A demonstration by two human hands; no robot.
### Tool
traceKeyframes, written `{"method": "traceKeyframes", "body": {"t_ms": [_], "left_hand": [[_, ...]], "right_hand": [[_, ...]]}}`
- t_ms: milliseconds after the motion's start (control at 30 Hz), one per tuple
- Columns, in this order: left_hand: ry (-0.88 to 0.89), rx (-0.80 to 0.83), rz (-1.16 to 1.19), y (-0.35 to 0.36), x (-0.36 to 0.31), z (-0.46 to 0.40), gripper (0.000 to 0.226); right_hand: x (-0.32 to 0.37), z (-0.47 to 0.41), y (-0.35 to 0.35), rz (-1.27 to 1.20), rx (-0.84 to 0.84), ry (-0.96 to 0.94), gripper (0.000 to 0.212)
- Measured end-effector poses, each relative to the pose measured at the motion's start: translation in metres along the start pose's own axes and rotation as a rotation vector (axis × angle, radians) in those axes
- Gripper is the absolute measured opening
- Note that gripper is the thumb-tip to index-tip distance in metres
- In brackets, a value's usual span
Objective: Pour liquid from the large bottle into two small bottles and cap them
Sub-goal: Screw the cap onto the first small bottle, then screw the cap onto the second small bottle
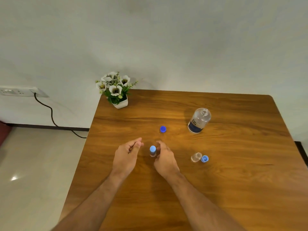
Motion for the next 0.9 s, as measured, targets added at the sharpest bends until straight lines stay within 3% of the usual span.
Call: {"method": "traceKeyframes", "body": {"t_ms": [67, 267, 500, 667, 900], "left_hand": [[0.024, -0.050, 0.009, -0.006, -0.013, 0.000, 0.028], [0.234, -0.182, -0.016, -0.005, -0.066, 0.013, 0.025], [0.385, -0.099, -0.058, 0.037, -0.102, 0.035, 0.022], [0.383, -0.041, -0.147, 0.074, -0.096, 0.043, 0.022], [0.403, -0.050, -0.190, 0.092, -0.086, 0.056, 0.016]], "right_hand": [[0.005, 0.001, -0.012, -0.002, -0.020, 0.040, 0.069], [0.031, -0.005, -0.089, -0.048, -0.212, -0.102, 0.040], [-0.022, 0.017, -0.176, -0.110, -0.430, -0.051, 0.054], [-0.088, 0.044, -0.166, 0.002, -0.253, 0.055, 0.078], [-0.105, 0.043, -0.121, 0.071, -0.073, 0.008, 0.082]]}}
Point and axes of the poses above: each hand's wrist, its own z-axis away from the middle knuckle, its own y-axis out of the palm, x = y × z, the point moved 7 cm from there along -z, towards the middle knuckle, and after that the axes turned 12 degrees about -y, right-handed, at the moved point
